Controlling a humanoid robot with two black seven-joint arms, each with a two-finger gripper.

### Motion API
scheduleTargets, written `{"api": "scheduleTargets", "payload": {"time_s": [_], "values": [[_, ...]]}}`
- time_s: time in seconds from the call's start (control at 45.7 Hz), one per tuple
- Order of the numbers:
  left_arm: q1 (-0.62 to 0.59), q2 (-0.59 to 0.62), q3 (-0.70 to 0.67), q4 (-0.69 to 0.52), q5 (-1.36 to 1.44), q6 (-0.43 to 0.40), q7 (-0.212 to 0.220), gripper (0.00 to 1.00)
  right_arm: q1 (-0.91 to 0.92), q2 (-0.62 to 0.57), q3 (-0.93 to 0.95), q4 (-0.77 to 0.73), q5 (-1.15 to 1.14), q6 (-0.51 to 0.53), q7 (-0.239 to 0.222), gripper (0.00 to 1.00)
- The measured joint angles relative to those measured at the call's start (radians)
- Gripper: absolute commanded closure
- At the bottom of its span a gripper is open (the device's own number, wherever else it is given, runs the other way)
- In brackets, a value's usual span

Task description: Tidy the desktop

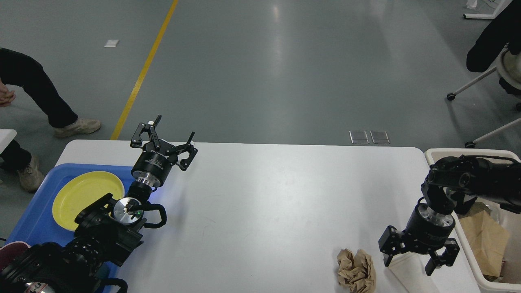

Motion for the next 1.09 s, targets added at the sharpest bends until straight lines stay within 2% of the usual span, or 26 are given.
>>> {"api": "scheduleTargets", "payload": {"time_s": [0.526,0.832,1.095], "values": [[0.000,0.000,0.000,0.000,0.000,0.000,0.000,0.03,-0.181,0.036,0.000,-0.270,0.002,0.000,0.002,0.00],[0.000,0.000,0.000,0.000,0.000,0.000,0.000,0.03,-0.195,0.035,0.017,-0.301,0.020,0.000,0.010,0.00],[0.000,0.000,0.000,0.000,0.000,0.000,0.000,0.03,-0.197,0.038,0.027,-0.295,0.186,0.000,0.011,0.00]]}}
